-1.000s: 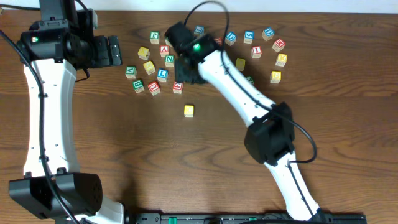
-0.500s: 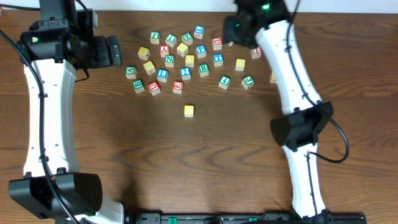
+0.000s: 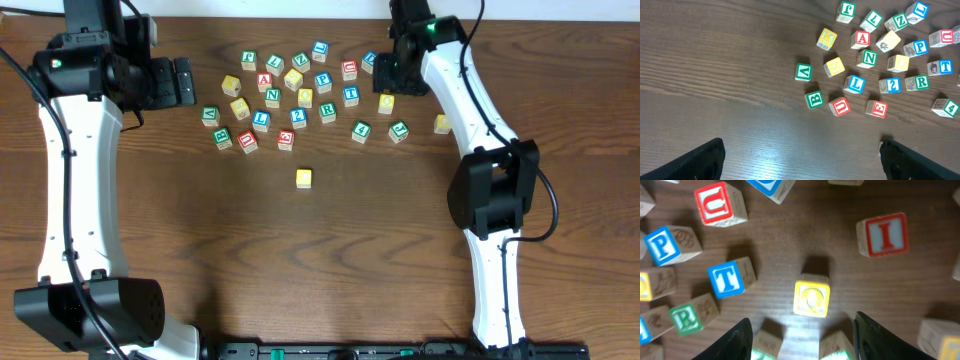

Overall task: Spell out CORL
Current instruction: 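Move the right gripper to the yellow O block and grasp it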

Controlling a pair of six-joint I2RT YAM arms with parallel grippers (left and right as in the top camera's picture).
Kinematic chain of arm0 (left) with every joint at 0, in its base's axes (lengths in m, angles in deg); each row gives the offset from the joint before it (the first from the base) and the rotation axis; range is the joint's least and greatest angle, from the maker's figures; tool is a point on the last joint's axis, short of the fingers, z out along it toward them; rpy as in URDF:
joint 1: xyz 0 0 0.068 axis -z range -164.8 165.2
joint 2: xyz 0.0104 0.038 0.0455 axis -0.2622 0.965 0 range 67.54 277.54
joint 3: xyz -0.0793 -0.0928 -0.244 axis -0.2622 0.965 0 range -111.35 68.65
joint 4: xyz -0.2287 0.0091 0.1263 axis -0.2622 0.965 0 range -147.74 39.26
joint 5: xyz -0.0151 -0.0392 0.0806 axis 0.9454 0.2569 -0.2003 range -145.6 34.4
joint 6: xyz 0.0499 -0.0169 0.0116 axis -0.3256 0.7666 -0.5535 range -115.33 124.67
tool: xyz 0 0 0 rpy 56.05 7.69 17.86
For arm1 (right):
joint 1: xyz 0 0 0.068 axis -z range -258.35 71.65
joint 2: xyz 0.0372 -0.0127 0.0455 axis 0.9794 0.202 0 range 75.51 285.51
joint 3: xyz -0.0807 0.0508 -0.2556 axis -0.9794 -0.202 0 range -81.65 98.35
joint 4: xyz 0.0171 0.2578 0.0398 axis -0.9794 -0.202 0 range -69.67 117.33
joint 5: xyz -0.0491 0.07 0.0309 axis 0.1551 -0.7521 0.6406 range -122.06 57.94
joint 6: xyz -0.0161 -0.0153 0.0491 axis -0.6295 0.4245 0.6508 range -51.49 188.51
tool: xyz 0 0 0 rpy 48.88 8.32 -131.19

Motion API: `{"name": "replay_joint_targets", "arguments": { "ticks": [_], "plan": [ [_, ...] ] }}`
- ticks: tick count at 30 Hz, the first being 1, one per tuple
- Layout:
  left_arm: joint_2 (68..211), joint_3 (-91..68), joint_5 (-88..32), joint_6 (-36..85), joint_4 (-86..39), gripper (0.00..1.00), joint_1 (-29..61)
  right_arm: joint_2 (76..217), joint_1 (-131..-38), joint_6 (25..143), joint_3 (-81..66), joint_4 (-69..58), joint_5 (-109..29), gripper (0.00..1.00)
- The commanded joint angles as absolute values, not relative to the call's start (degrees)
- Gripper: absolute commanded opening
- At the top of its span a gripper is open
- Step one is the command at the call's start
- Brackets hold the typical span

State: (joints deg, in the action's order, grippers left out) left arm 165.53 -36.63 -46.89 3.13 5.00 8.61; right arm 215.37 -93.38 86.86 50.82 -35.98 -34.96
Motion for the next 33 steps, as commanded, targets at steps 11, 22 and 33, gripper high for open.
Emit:
{"name": "replay_joint_targets", "arguments": {
  "ticks": [11,22,33],
  "plan": [
    [165.64,-38.09,-46.58,2.78,5.11,0.98,8.79,214.93,-93.03,85.13,38.47,-20.92,-34.56,0.53],
    [165.64,-38.09,-46.58,2.78,5.11,0.97,8.79,215.78,-93.03,85.15,37.31,-19.35,-31.96,0.48],
    [165.64,-38.09,-46.58,2.78,5.11,0.98,8.79,216.59,-93.05,85.15,37.29,-19.61,-30.70,0.36]
  ]
}}
